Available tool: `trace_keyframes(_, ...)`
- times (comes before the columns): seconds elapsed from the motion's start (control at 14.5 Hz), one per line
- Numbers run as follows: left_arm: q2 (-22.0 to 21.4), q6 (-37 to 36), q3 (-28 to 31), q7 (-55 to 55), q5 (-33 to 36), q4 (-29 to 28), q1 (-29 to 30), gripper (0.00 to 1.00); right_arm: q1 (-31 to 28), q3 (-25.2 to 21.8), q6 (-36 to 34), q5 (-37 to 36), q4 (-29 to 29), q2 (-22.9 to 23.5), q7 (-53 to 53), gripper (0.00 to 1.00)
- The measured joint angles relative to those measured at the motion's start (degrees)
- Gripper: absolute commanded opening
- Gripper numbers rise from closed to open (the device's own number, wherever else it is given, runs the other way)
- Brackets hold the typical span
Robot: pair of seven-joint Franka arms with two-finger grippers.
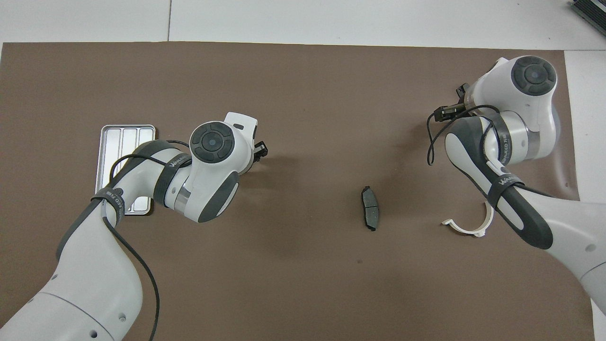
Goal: Pick bearing gear from pile to tray
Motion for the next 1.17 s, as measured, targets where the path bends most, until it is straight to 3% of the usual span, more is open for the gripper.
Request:
trace_keyframes(0.07,0.0,0.0,0.0,0.0,0.6,0.0,0.0,0.63,-0.1,0.1,0.0,1.2,-1.0,-0.5,0.0,0.72)
trace_keyframes(0.34,0.0,0.7,0.0,0.0,1.2,-0.6,-0.1,0.59,-0.9,0.1,0.0,4.2,-4.3,-2.3,0.0,0.62)
trace_keyframes(0.41,0.0,0.9,0.0,0.0,1.3,-0.7,-0.1,0.51,-1.3,0.0,0.0,4.3,-4.9,-2.5,0.0,0.59)
trace_keyframes(0.48,0.0,1.0,0.0,0.0,1.6,-0.8,-0.1,0.31,-1.8,0.0,0.0,4.3,-5.5,-2.7,0.0,0.58)
trace_keyframes(0.55,0.1,1.0,0.0,0.0,1.9,-0.9,-0.1,0.00,-2.4,0.0,0.0,4.3,-5.9,-2.8,0.0,0.56)
trace_keyframes(0.9,-0.1,0.2,0.4,0.2,3.2,0.0,0.1,0.00,-2.9,0.1,0.0,4.4,-7.0,-3.0,0.0,0.48)
trace_keyframes(1.17,-2.3,-7.7,0.9,5.8,2.9,4.7,3.2,0.00,-2.9,0.1,0.0,4.4,-8.0,-3.3,1.3,0.32)
